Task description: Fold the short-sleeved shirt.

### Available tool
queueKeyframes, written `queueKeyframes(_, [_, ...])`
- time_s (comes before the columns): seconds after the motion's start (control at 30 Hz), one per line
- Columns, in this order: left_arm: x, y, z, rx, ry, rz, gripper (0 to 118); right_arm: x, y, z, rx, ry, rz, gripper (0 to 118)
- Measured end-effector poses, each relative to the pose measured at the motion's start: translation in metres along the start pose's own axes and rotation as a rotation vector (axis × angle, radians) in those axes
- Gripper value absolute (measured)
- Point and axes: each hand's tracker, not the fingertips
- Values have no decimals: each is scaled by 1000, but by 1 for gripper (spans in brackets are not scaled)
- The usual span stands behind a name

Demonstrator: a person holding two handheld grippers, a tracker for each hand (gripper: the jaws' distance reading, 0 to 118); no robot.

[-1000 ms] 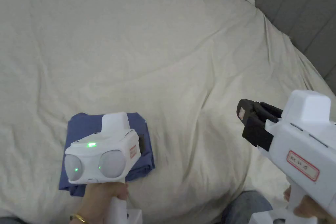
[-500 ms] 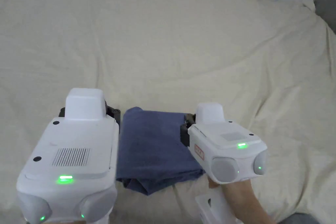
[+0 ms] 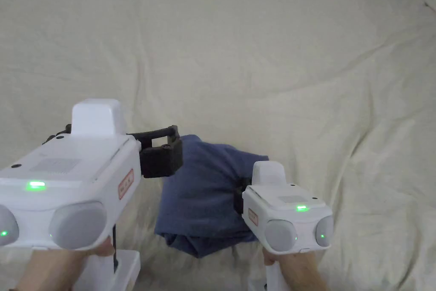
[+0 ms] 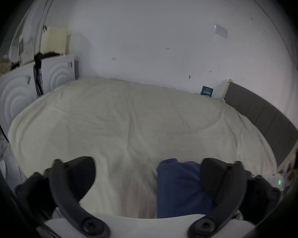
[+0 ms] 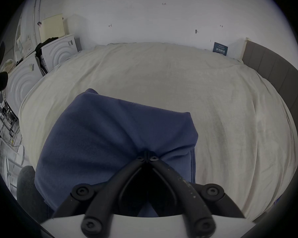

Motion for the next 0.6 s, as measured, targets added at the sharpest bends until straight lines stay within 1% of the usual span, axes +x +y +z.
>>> queueKeyframes(0.03, [-8,3,-10,-53,-53,19,118,0,0,0,0,0,-1,2])
queueKeyframes(0.1, [-27,6,-36,-224,-196,67,118,1,0,0,0,1,4,2])
queueKeyframes(0.13, [-38,4,-52,-313,-271,110,118,0,1,0,-2,3,11,2])
queueKeyframes(0.17, [-46,2,-64,-373,-299,168,118,1,1,0,-2,5,14,2])
queueKeyframes(0.2, [-54,-1,-76,-409,-318,194,118,2,1,0,-3,8,15,2])
queueKeyframes(0.27, [-68,-12,-91,-389,-436,273,118,4,0,-1,-3,16,9,2])
queueKeyframes(0.3, [-77,-17,-101,-408,-499,340,118,5,0,-1,-2,22,4,2])
queueKeyframes(0.4, [-93,-34,-125,-538,-678,532,118,7,0,-1,-1,35,-9,2])
queueKeyframes(0.43, [-96,-40,-132,-575,-730,570,118,8,0,-2,-1,38,-13,2])
queueKeyframes(0.5, [-94,-49,-140,-628,-792,590,118,8,0,-2,-1,45,-21,2])
queueKeyframes(0.57, [-89,-57,-150,-674,-815,557,118,11,1,-3,-6,53,-29,2])
queueKeyframes(0.6, [-87,-60,-154,-659,-843,566,118,12,2,-3,-10,60,-34,2])
